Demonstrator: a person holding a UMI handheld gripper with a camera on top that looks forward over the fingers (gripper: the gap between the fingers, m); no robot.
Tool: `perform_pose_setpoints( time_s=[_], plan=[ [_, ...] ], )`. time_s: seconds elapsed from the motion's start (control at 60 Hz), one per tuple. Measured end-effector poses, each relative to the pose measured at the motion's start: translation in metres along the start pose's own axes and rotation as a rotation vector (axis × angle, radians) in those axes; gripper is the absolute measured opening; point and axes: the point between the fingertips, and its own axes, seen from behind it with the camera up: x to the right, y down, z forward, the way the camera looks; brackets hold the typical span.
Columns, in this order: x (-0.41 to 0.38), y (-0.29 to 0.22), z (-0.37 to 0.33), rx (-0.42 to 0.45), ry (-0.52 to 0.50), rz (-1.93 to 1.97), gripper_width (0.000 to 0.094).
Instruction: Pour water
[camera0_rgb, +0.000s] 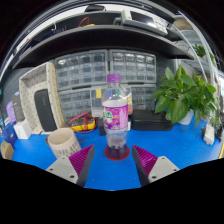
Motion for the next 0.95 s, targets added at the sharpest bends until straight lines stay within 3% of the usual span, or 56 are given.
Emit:
perform_pose_setpoints(
  time_s=[0.217, 0.517, 0.95],
  plan=[
    [-0.039, -0.024, -0.082, -0.005, -0.015, -0.027, 0.0759],
    [-0.096, -0.11, -0.175, 0.134, -0.056, -0.021, 0.0759],
    [-0.132, -0.126, -0.225, 0.16, -0.107, -0.092, 0.0759]
  ],
)
